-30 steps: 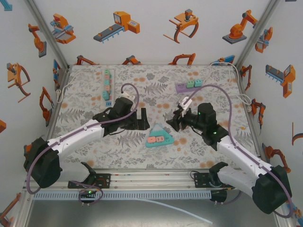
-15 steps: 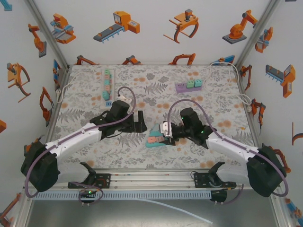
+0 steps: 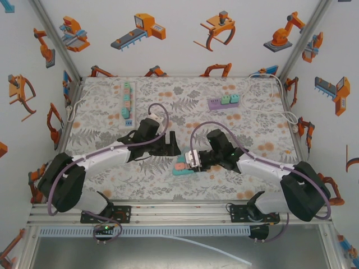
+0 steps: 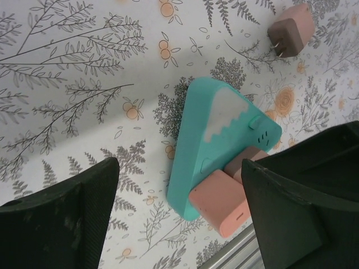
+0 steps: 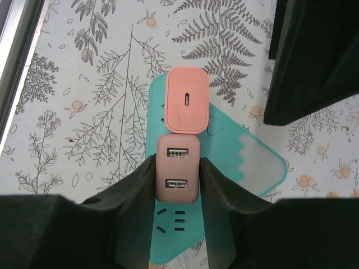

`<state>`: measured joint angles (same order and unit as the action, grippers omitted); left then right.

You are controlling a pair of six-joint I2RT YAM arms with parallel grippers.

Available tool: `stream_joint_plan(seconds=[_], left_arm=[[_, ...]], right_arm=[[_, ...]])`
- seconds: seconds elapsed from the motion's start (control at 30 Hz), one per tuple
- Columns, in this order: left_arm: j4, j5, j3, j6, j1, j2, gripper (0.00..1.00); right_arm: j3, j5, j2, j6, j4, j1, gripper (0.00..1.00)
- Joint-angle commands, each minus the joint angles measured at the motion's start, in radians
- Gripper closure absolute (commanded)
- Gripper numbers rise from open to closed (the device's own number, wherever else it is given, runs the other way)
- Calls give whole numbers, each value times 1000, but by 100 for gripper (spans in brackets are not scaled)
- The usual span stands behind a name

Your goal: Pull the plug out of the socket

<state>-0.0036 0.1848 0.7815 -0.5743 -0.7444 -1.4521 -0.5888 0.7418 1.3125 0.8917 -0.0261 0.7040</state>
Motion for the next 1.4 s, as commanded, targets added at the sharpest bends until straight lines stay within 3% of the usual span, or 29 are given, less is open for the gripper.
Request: stream_joint_plan(seconds=[0.0, 0.17, 0.43, 0.63, 0.87, 0.97, 1.03, 1.1, 1.37], left_arm=[[79, 62, 8, -16, -7, -53, 23], [121, 178, 34, -34, -12, -152, 36], [71, 178, 30, -48, -30, -234, 49], [-135, 34, 60, -21, -56, -302, 54], [-198, -83, 41, -20, -73, -328, 58], [-214, -118, 41, -27, -76, -334, 59], [-229, -139, 47, -32, -75, -337, 60], [-245, -162, 52, -34, -75, -336, 60], [-274, -193, 59, -12, -72, -337, 62]], right_arm=[[-25, 8, 11, 20, -7, 11, 70], [-31, 20, 20, 13, -15, 11, 76], [-39, 20, 20, -5, -49, 11, 78], [-62, 43, 21, -91, -100, 11, 79], [-86, 74, 1, -160, -150, 11, 83], [-91, 65, -16, -97, -125, 27, 91], [-100, -7, -36, 54, -22, 85, 91], [-98, -37, -54, 104, 15, 119, 91], [-29, -20, -104, -17, -108, 117, 93]])
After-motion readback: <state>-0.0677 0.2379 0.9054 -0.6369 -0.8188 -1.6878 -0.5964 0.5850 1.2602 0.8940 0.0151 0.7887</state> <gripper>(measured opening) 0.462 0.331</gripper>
